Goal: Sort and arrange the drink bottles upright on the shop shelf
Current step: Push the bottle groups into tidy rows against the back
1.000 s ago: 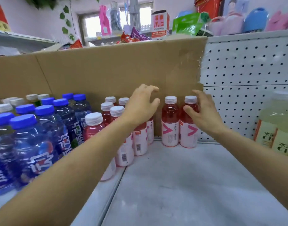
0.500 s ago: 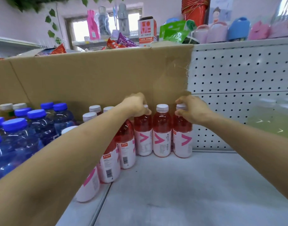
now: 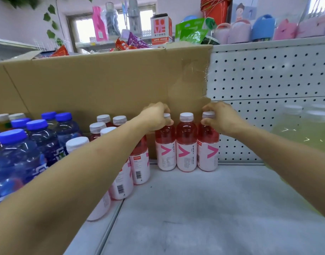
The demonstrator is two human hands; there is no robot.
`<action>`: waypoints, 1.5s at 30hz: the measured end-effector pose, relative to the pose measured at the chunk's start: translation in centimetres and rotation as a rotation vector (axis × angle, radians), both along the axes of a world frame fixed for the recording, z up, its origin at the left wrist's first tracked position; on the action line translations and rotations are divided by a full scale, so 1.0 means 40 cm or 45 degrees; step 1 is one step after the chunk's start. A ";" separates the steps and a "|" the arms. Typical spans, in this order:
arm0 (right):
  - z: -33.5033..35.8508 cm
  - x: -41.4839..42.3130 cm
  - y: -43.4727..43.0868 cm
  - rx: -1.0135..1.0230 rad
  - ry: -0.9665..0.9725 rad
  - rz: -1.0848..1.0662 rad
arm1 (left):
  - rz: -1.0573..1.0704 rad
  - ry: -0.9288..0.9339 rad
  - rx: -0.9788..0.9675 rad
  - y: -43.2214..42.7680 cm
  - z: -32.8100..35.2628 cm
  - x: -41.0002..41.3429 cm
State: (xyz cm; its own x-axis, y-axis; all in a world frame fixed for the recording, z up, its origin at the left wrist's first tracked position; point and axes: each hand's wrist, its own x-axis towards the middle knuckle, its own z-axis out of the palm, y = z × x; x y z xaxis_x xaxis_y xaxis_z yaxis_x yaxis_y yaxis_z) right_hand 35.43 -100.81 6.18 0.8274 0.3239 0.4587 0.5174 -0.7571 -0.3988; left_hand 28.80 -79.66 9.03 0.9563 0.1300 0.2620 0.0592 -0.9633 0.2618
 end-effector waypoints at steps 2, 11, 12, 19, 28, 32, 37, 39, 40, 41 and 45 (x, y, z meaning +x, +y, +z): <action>-0.008 -0.015 0.009 -0.015 0.012 -0.043 | -0.030 0.033 0.080 -0.008 -0.001 -0.024; -0.155 -0.279 0.150 0.288 -0.386 0.700 | -0.034 -0.775 0.109 0.075 -0.069 -0.361; -0.169 -0.302 0.179 0.294 -0.311 0.767 | 0.055 -0.879 0.098 0.094 -0.097 -0.399; -0.074 -0.351 0.386 0.255 0.028 0.772 | 0.093 -0.739 -0.481 0.194 -0.186 -0.494; -0.029 -0.376 0.359 0.166 0.122 0.632 | 0.070 -0.743 -0.847 0.214 -0.183 -0.489; -0.064 -0.379 0.266 0.436 0.111 0.442 | -0.081 -0.737 -0.947 0.163 -0.194 -0.457; -0.062 -0.345 0.130 0.394 -0.030 0.163 | -0.276 -0.624 -0.953 0.078 -0.194 -0.384; -0.066 -0.329 0.089 0.372 -0.066 0.071 | -0.340 -0.569 -0.992 0.053 -0.191 -0.356; -0.070 -0.322 0.070 0.391 -0.039 0.059 | -0.375 -0.516 -1.023 0.045 -0.194 -0.346; -0.077 -0.314 0.051 0.415 0.009 0.074 | -0.404 -0.442 -1.046 0.040 -0.201 -0.340; -0.156 -0.310 -0.004 0.332 0.261 0.270 | -0.241 -0.239 -0.761 0.042 -0.285 -0.359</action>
